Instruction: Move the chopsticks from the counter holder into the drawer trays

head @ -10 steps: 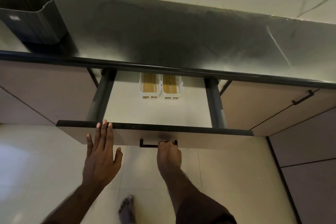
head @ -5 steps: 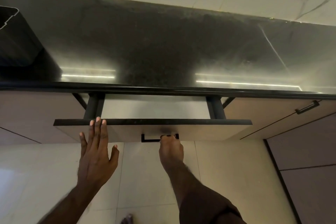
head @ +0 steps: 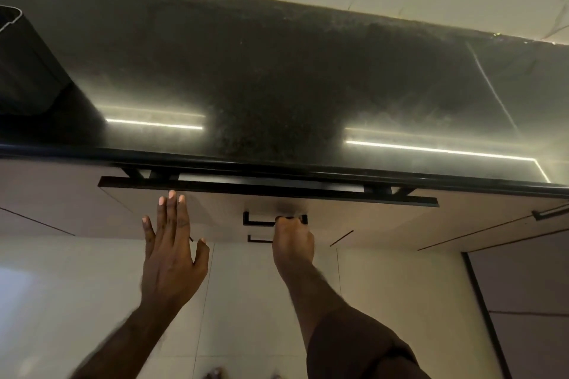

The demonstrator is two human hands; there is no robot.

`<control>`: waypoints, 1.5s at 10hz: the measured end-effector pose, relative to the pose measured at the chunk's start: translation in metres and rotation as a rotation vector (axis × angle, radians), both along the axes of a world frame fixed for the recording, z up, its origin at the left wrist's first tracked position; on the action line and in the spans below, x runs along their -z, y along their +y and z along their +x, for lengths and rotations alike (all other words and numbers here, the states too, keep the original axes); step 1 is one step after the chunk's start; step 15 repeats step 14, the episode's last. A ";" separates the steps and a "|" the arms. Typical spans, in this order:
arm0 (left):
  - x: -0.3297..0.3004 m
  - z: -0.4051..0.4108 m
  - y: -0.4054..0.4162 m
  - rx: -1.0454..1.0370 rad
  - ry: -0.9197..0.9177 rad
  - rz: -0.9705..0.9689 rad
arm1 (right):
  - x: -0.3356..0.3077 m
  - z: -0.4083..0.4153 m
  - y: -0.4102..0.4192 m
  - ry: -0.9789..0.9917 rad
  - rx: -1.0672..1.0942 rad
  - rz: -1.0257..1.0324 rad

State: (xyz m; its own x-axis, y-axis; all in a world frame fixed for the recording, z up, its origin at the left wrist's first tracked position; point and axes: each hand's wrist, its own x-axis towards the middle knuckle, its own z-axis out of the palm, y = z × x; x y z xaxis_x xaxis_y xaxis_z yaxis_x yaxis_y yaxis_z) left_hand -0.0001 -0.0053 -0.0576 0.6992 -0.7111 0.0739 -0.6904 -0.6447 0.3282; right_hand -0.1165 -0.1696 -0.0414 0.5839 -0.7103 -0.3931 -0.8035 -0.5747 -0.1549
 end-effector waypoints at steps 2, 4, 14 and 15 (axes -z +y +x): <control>0.008 0.012 -0.008 -0.022 0.014 0.020 | 0.002 0.017 -0.021 -0.026 0.005 0.003; 0.013 0.020 -0.016 -0.027 0.027 0.029 | 0.003 0.025 -0.035 -0.016 -0.003 0.042; -0.029 -0.012 -0.027 0.154 -0.059 -0.155 | -0.040 -0.012 -0.036 -0.274 -0.089 -0.060; -0.029 -0.012 -0.027 0.154 -0.059 -0.155 | -0.040 -0.012 -0.036 -0.274 -0.089 -0.060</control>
